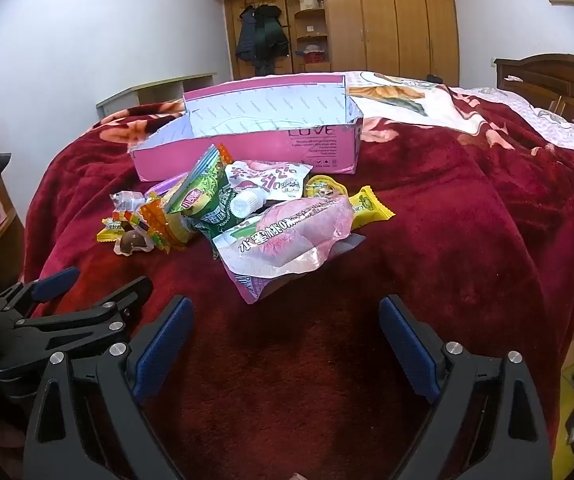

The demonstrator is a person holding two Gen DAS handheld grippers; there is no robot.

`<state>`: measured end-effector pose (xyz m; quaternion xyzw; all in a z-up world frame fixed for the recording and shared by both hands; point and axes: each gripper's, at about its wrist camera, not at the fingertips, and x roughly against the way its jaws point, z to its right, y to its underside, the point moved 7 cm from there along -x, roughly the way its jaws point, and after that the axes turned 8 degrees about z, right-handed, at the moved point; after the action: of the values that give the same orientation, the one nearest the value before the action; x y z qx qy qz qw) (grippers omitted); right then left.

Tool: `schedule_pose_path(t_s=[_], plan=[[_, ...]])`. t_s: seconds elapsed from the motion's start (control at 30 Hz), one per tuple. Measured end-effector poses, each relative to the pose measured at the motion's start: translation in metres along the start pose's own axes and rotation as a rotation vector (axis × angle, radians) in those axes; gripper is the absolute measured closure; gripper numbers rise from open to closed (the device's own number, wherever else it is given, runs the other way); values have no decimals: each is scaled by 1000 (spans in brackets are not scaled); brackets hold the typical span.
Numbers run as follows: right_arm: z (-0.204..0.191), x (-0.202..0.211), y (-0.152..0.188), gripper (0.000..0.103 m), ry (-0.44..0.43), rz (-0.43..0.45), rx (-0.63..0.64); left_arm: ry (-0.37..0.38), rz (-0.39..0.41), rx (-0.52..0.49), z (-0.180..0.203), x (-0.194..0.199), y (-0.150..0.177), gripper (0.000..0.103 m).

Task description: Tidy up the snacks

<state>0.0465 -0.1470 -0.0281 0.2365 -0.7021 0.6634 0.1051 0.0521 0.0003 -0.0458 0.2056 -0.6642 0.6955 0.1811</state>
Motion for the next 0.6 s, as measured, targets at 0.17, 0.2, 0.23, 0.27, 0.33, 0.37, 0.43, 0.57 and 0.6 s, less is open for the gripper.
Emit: schedule_pose_path(t_s=[0.17,0.2,0.23,0.27,0.33,0.37,0.43,0.57,0.6], plan=[[0,-1,2,7,2,-24,0,-1,-10,1,3,0,1,4],[0,-1,2,7,2,-20,0,-1,-11,0,4,1,2,4],[0,-1,1,7,2,-19,-1,4,-15,8,1,-1,1,4],[0,0,1,7,1,-18,-1,5,-16,8,1,-1,1,4],[0,0,2,7,1,-23,-2,2,-15,5,3,-1,1,4],[-1,-1,3,7,1,-23,-3,2,-15,5,3,-1,1,4],[-1,1,3,7,1,-22,-2,5,-16,8,1,-1,1,4],[0,0,2,7,0,-25,-4,4,-15,8,1,-1,1,4],[0,0,2,7,0,-25,-3,4,-15,8,1,-1,1,3]])
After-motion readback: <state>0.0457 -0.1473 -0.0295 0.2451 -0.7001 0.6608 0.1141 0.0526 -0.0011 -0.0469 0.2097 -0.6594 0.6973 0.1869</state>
